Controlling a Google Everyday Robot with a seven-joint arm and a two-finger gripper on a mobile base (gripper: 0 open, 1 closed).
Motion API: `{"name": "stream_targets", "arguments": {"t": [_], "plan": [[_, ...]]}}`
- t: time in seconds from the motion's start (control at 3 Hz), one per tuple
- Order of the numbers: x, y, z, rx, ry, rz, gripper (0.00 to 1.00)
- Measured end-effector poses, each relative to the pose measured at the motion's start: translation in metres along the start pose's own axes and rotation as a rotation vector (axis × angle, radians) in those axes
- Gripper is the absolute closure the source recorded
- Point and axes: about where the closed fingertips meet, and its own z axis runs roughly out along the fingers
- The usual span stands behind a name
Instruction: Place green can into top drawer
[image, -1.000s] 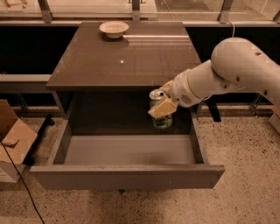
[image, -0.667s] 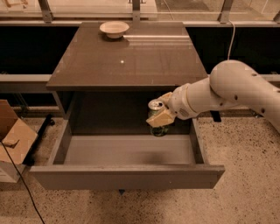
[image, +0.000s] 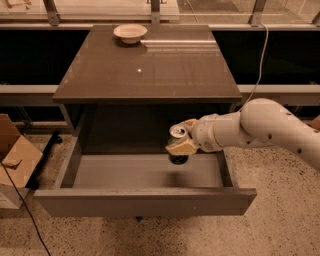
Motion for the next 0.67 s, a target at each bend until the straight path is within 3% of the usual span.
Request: {"name": "stream_targets", "arguments": {"t": [0.33,0.67], "plan": [[0.023,0.008,0.013,0.031,-0.088,0.021,1.00],[0.034,0.009,0.017,0.040,-0.125,0.025,1.00]]}}
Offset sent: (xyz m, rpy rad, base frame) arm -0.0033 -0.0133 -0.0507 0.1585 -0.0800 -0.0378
